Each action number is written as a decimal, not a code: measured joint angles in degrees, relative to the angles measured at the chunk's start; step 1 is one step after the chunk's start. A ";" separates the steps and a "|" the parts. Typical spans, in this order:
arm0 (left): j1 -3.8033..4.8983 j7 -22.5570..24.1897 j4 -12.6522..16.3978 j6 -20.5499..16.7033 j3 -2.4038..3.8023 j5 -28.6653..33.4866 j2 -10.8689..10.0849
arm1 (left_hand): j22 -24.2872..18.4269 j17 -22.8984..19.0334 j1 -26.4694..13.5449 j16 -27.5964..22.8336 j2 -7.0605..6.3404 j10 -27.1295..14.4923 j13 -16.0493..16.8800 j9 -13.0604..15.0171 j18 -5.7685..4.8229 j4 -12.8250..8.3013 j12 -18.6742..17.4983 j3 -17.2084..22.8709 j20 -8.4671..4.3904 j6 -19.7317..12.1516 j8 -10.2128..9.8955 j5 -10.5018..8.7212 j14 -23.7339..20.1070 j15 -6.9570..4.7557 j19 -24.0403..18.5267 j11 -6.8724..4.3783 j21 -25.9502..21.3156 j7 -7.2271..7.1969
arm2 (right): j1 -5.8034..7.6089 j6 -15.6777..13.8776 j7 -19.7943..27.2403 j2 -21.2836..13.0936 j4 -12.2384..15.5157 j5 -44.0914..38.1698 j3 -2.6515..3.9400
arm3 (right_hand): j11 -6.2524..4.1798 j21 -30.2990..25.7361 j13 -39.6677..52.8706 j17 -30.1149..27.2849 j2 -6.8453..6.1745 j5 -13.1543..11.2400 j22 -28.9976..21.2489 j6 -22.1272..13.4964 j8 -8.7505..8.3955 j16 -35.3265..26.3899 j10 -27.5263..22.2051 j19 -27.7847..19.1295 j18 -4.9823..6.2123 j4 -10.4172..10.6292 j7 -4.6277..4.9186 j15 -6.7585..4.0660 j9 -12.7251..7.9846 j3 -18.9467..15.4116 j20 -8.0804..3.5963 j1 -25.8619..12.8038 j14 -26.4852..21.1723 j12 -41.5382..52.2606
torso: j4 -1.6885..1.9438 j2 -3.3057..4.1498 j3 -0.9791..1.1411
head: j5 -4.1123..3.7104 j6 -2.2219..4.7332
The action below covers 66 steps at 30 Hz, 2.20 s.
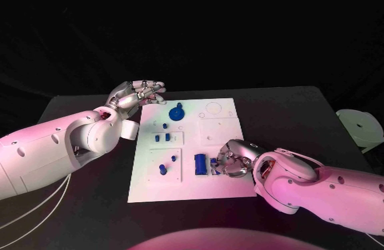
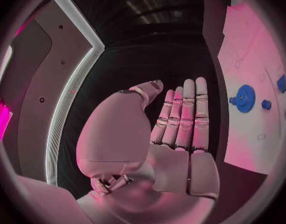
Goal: Assemble the parts on the task board
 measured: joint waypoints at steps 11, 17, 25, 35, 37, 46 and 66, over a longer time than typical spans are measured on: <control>0.00 -0.10 -0.02 0.08 0.00 -0.02 -0.04 | 0.00 0.00 0.00 0.00 0.00 0.00 0.00 0.00 0.00 0.00 0.00 0.00 0.00 0.00 0.00 0.00 0.00 0.00 0.00 0.00 0.00 0.00 | -0.11 0.00 -0.06 0.16 -0.28 0.12 -0.05 | 0.00 0.00 -0.01 0.00 0.68 -8.19 -0.01 0.27 0.00 0.00 0.00 0.00 0.00 1.69 0.14 0.00 0.21 -2.41 0.00 -7.50 0.00 0.00 | 0.05 0.03 -0.03 | -0.07 0.15; 0.00 -0.19 -0.01 0.12 0.00 -0.03 -0.11 | 0.00 -0.06 0.00 0.00 0.00 0.00 0.00 -0.05 0.00 0.00 0.00 0.00 0.00 0.00 0.00 0.00 -0.20 0.20 0.00 0.00 0.00 0.00 | -0.14 -0.03 0.04 -0.29 0.01 0.12 -0.06 | 0.00 0.00 -0.01 0.00 0.17 -1.16 -0.01 0.28 -0.02 0.00 0.00 0.01 0.00 1.60 0.12 -0.20 0.64 -5.16 -0.42 -9.34 -0.21 0.00 | 0.06 0.03 -0.03 | 0.01 0.15; 0.00 -0.28 0.00 0.16 0.00 -0.04 -0.20 | 0.00 -0.06 0.00 0.00 0.00 0.00 0.00 -0.05 0.00 0.00 0.00 0.00 0.00 0.00 0.00 0.00 -0.20 0.20 0.00 0.00 0.00 0.00 | -0.17 -0.05 0.45 -1.41 0.74 0.09 -0.06 | 0.00 0.00 -0.01 -0.01 0.16 -0.81 -0.02 0.28 -0.02 0.00 0.00 0.01 0.01 1.24 0.13 -0.20 0.75 -5.51 -0.42 -9.30 -0.21 0.00 | 0.02 0.01 -0.02 | 0.20 -0.04; 0.00 -0.33 -0.13 0.21 0.00 -0.07 -0.20 | -0.01 -0.06 0.00 0.00 0.00 0.00 0.00 -0.04 0.00 0.00 0.00 0.00 0.00 0.00 0.00 0.00 -0.20 0.20 0.00 0.00 0.00 0.00 | 0.28 -1.94 3.66 -4.10 1.16 1.43 -0.06 | 0.35 -4.19 -0.02 -0.01 -0.31 0.04 -0.02 -2.47 -1.65 -0.72 -0.35 0.01 0.01 0.00 1.42 -0.17 0.47 -6.93 -0.42 -3.05 -0.17 -1.78 | -0.02 -0.05 -0.03 | 0.32 0.17; 0.00 -0.33 -0.26 0.22 0.00 -0.07 -0.15 | -0.01 -0.06 0.00 0.00 0.00 0.00 0.00 -0.04 0.00 0.01 0.00 0.00 0.00 0.00 0.00 0.00 -0.20 0.20 0.00 0.00 0.00 0.00 | 1.02 -2.93 6.21 -4.50 0.50 3.08 -0.06 | 1.24 -8.09 -0.02 -0.01 -0.28 1.01 -0.03 -3.91 -2.52 -1.91 -1.32 -0.56 0.00 -0.57 2.01 0.55 0.27 -7.29 0.15 -0.30 -0.12 -4.23 | -0.02 -0.09 -0.06 | 0.30 0.35; -0.16 -0.01 -1.85 0.84 -0.41 0.21 0.90 | -1.36 -1.52 -0.50 -3.32 -0.07 -0.21 0.00 -0.04 0.01 0.27 0.26 0.26 0.91 0.00 0.91 0.00 -2.59 0.94 -2.31 0.22 -2.78 0.00 | 4.54 -5.27 25.59 -3.06 -8.26 20.84 0.11 | 3.74 -52.43 -19.33 -22.65 0.50 -2.65 -5.40 -8.48 -5.70 -24.33 -20.72 -16.37 6.25 -4.84 4.74 2.94 -0.38 -5.51 2.41 9.41 -7.34 -37.37 | -0.16 -0.66 -0.62 | -0.27 2.36; -3.42 5.78 -16.02 2.28 -1.00 6.32 9.13 | -11.92 -6.37 -1.62 -26.72 -1.01 1.95 -0.19 -0.68 0.01 1.44 -10.67 0.78 5.14 -1.45 0.57 0.00 -6.66 4.20 -7.58 1.17 -20.69 -1.03 | 6.12 6.19 50.31 12.63 -41.14 69.11 1.52 | 9.89 -71.56 -65.10 -54.32 1.77 -8.97 -42.56 -8.98 -14.21 -74.69 -25.03 -31.51 6.24 -10.62 9.39 11.10 -10.99 1.50 10.69 7.77 -26.19 -69.43 | -0.20 -3.74 -3.09 | -0.26 9.20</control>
